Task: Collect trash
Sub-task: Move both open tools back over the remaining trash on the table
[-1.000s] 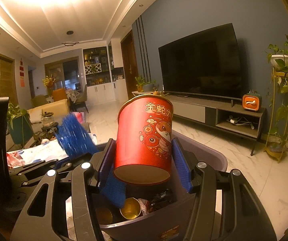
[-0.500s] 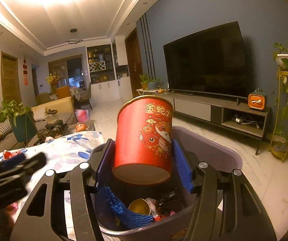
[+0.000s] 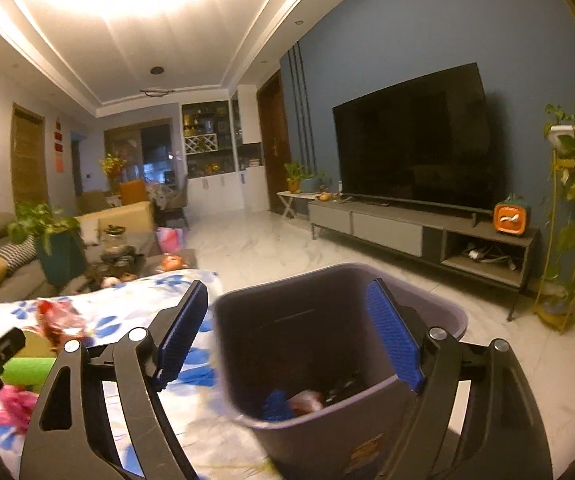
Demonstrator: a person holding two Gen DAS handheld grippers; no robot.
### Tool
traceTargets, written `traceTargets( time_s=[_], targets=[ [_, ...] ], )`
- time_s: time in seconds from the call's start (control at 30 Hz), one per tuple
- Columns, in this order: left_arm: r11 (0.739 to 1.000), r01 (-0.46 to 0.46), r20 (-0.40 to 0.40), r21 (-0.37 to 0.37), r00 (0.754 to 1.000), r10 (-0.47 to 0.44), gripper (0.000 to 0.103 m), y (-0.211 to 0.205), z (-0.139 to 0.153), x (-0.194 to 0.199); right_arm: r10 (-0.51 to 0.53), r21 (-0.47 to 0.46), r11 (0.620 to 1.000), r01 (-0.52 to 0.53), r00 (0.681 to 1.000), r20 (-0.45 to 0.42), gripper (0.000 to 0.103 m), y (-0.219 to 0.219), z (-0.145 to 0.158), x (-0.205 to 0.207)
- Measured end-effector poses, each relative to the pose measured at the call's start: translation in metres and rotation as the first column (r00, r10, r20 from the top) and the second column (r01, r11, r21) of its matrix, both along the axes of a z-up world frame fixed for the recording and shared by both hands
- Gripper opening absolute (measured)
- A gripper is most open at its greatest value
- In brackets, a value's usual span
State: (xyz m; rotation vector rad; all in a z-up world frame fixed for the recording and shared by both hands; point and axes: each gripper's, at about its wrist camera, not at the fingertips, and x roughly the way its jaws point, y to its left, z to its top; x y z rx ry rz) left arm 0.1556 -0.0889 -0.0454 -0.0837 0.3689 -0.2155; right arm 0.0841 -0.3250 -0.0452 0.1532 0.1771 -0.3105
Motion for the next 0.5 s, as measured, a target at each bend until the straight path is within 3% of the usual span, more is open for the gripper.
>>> traceTargets(
  time_s=[0.5],
  targets=[
    [0.975,-0.223,-0.037,-0.023,0.974,0.222,0.084,0.107,-0.016,-0.052,0.253,0.013,0.968,-0.253,0.966,-0.047,0.080,0.099,-0.009,-0.011]
  ],
)
